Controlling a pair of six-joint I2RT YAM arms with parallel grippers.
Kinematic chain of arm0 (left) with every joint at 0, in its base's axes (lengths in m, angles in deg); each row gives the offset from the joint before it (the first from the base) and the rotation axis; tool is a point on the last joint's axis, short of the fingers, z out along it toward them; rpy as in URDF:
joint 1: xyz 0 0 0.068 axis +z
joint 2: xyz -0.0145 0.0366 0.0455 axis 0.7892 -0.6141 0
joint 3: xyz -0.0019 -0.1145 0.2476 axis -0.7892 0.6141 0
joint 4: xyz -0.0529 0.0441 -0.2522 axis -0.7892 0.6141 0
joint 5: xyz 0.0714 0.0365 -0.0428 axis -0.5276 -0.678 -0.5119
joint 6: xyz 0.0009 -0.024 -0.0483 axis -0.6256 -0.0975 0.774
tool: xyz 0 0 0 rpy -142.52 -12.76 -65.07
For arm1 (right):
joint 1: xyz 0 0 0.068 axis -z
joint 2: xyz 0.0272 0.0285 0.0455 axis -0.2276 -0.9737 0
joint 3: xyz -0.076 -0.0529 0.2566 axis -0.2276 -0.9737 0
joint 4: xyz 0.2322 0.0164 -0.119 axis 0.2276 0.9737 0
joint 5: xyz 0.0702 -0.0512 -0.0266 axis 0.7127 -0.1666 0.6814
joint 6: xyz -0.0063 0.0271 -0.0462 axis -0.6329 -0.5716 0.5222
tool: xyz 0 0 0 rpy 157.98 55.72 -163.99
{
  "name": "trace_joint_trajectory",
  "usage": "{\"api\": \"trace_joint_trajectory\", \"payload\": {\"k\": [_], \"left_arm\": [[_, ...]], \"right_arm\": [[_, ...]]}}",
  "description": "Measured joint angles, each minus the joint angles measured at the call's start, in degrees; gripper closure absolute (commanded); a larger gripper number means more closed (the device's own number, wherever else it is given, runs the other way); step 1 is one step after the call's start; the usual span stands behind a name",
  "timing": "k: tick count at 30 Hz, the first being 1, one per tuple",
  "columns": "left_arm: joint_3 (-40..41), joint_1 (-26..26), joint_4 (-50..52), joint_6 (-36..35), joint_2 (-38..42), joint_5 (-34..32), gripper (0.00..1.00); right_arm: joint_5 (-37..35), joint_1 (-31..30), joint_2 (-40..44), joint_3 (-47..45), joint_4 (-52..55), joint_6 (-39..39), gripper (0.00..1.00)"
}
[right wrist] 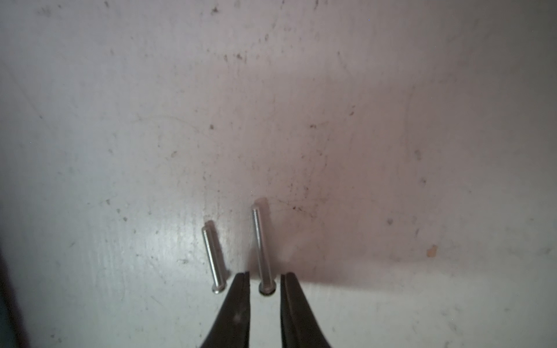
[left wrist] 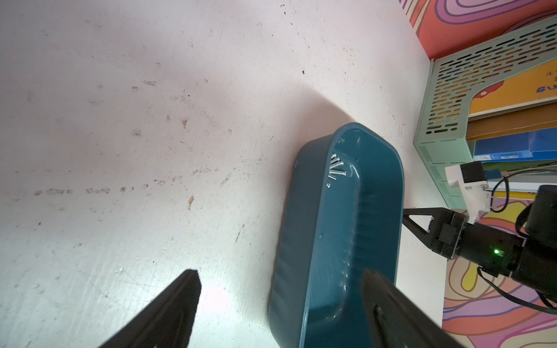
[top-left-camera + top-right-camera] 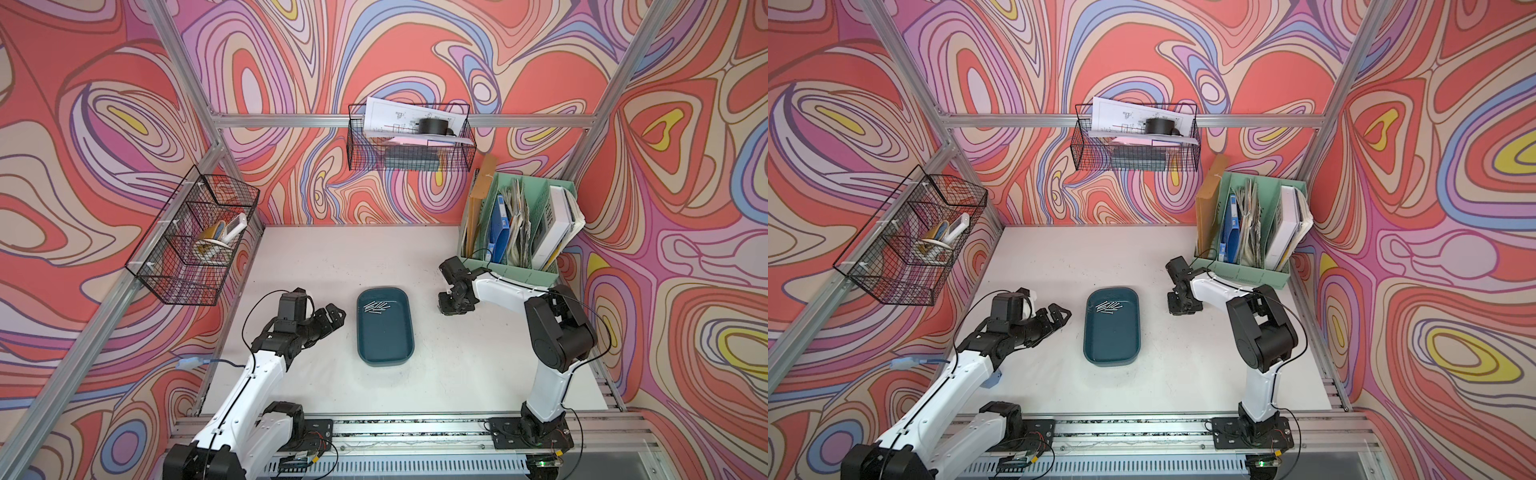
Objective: Take out the screws from the storage box
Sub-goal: Place the screw at the center of the board.
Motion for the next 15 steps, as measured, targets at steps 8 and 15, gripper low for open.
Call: {"api": "trace_joint_trajectory", "payload": {"k": [8,15], "left_arm": [[0.0,0.0,0.0,0.0,0.0,0.0,0.11],[0.0,0.0,0.0,0.1,-0.3,0.0,0.11]], "right_arm": [[4.0,-0.1,13.0,2.4,1.0,2.2,0.75],[7.9,-8.6,16.3,10.7,0.0,7.8,0.75]]}}
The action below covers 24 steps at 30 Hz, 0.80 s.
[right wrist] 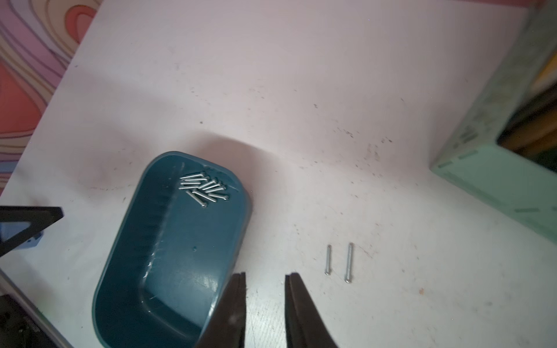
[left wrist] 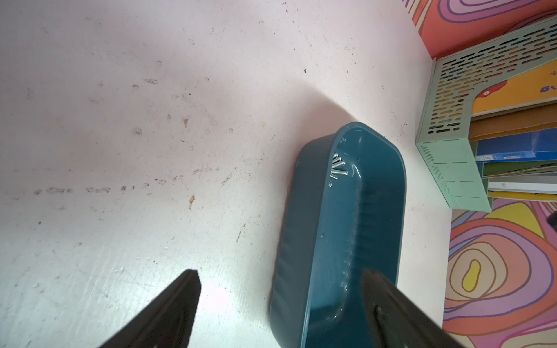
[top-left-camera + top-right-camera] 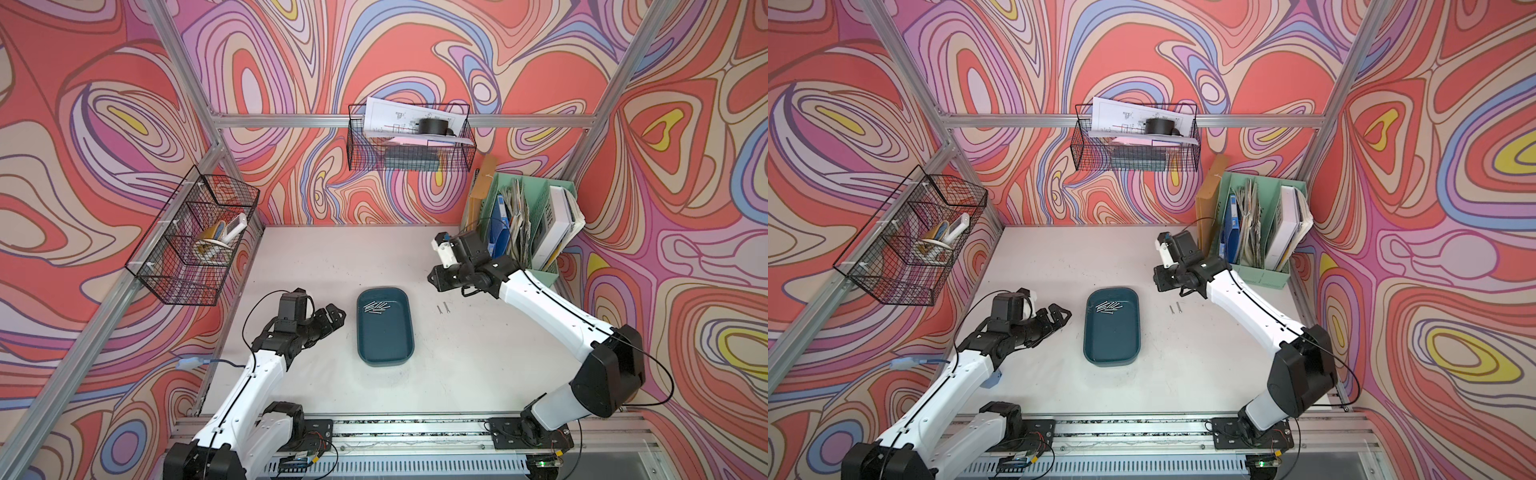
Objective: Take out the screws from the storage box
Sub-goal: Place the screw at the center of the board, then pick up the screw from the storage box.
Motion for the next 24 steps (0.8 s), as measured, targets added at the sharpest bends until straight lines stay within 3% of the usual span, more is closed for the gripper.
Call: {"api": "trace_joint_trajectory", "payload": {"k": [4,7,13,24], "left_arm": [[0.0,0.0,-0.1,0.2,0.0,0.2,0.11],[0.0,0.0,0.0,0.2,0.2,0.1,0.10],[0.0,0.0,0.2,0.1,1.1,-0.7,0.10],[0.0,0.0,0.2,0.1,1.2,-0.8,0.10]], "right_arm": [[-0.1,-8.7,-8.3,7.9,0.6,3.7,0.75],[0.0,-11.5,-16.2,12.5,1.4,5.4,0.75],[-0.5,-12.1,-27.0,16.6,3.3,7.4,0.76],[-1.5,-12.1,-32.3,18.6,3.5,8.6,0.73]]}}
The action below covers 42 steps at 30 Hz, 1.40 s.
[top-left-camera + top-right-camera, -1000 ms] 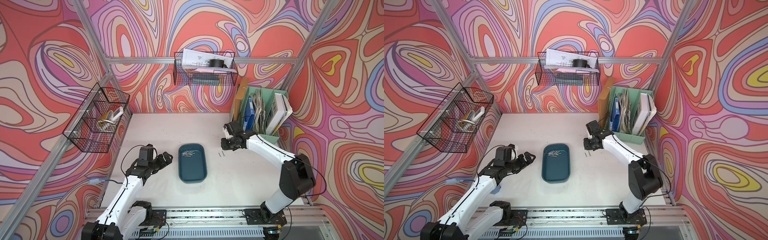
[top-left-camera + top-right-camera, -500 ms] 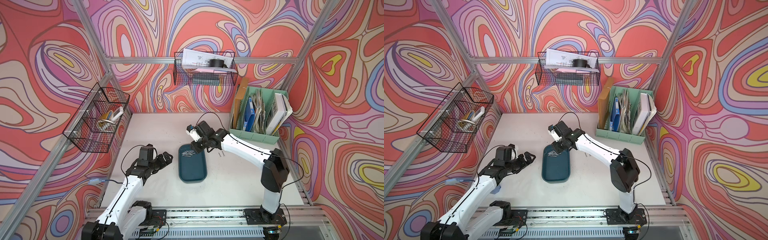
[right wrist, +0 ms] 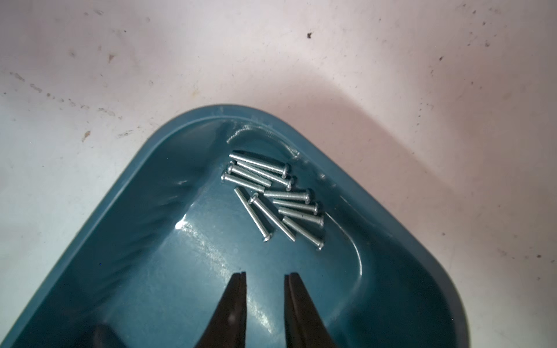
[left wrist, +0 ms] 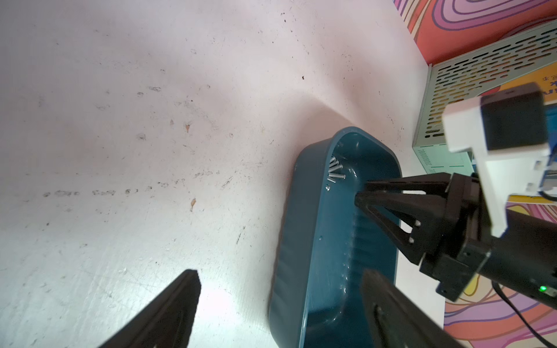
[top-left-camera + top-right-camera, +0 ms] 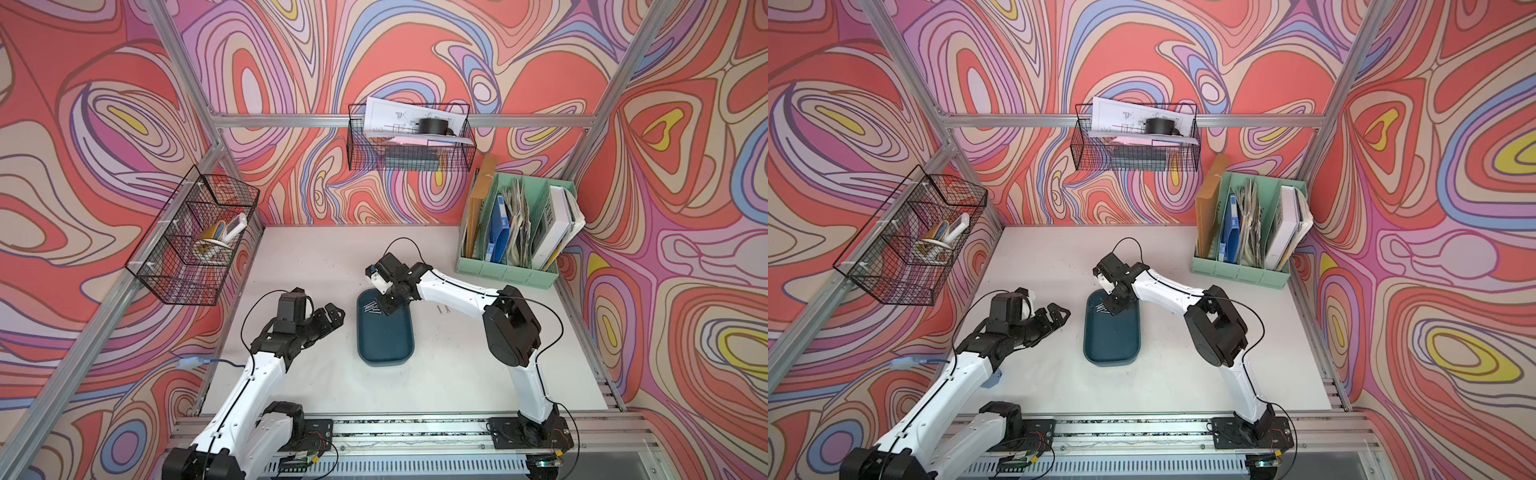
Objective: Take out the screws from the storage box
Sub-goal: Pick up the screw from the storage box.
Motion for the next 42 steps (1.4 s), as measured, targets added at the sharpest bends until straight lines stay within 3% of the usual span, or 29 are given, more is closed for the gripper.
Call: {"api": "trace_joint_trajectory", "payload": {"k": [18,30,42], "left_arm": [[0.0,0.0,0.0,0.0,0.0,0.0,0.10],[0.4,0.0,0.0,0.0,0.1,0.0,0.10],[0.4,0.0,0.0,0.0,0.8,0.0,0.10]], "right_arm": [[0.0,-0.5,-6.4,2.9,-0.5,-0.7,0.72],[0.1,-1.4,-6.5,3.0,-0.9,-2.0,0.80],[0.2,-2.2,-6.5,1.7,-1.8,-3.0,0.82]]}}
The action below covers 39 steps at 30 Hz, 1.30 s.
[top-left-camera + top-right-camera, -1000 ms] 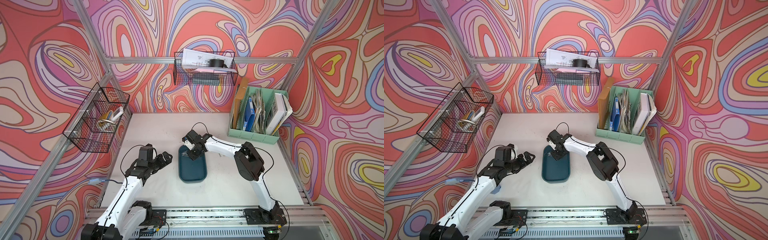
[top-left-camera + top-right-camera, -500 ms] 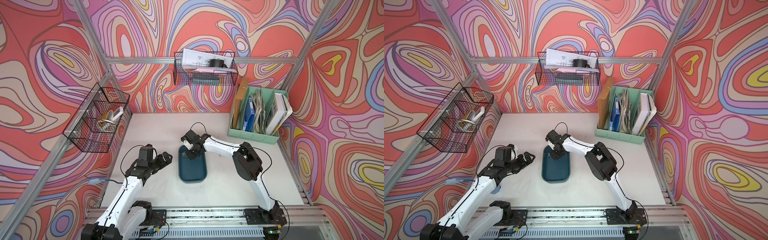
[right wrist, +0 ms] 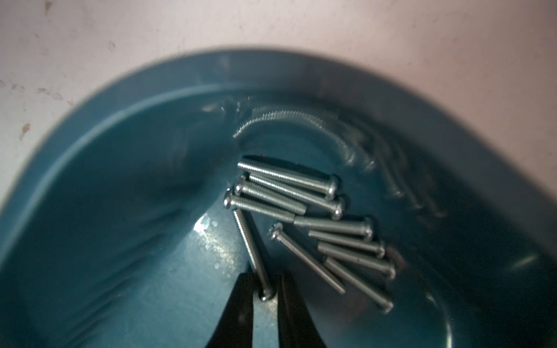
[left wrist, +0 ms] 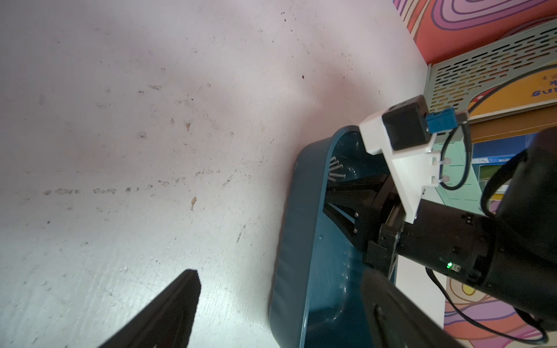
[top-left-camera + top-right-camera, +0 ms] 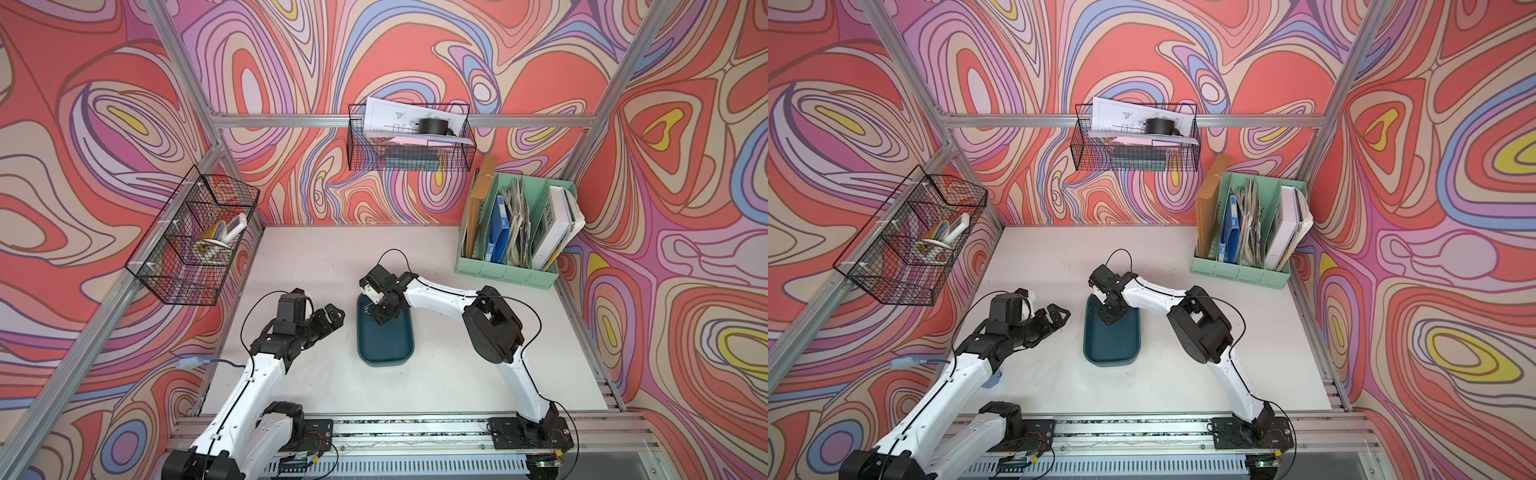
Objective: Take out the screws from the storage box
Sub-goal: Pick up the screw from the storage box.
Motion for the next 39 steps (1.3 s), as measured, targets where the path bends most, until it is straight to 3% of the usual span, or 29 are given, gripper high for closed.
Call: {"api": "trace_joint_trajectory", "payload": {"k": [11,18,28,39], "left_arm": [[0.0,0.0,0.0,0.0,0.4,0.0,0.10],[0.0,0.0,0.0,0.0,0.4,0.0,0.10],[0.0,0.0,0.0,0.0,0.4,0.0,0.10],[0.0,0.0,0.0,0.0,0.4,0.0,0.10]], "right_arm": [[-0.1,0.0,-0.5,0.5,0.0,-0.2,0.81],[-0.9,-0.2,-0.7,0.9,0.0,-0.2,0.93],[-1.0,-0.5,0.0,0.5,0.6,-0.2,0.97],[0.0,-0.9,18.2,-14.1,0.7,-2.5,0.98]]}}
